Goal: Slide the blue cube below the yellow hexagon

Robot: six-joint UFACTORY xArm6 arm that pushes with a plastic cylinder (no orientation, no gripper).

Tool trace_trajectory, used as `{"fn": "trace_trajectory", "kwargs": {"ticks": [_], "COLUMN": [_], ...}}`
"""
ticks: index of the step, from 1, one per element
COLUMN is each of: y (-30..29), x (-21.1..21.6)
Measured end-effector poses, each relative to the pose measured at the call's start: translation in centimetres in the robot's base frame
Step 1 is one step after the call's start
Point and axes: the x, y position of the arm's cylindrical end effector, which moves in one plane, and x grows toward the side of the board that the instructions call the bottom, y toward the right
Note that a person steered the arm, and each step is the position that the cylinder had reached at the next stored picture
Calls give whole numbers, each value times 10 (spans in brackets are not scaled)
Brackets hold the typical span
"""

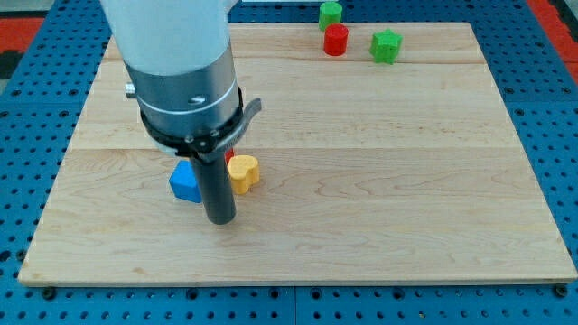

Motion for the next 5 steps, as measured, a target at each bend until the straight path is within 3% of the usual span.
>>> {"fn": "trace_trajectory", "kwargs": {"ticks": [1,2,4,5], "y": [44,103,338,306], "x": [-9,-107,-257,-300]}}
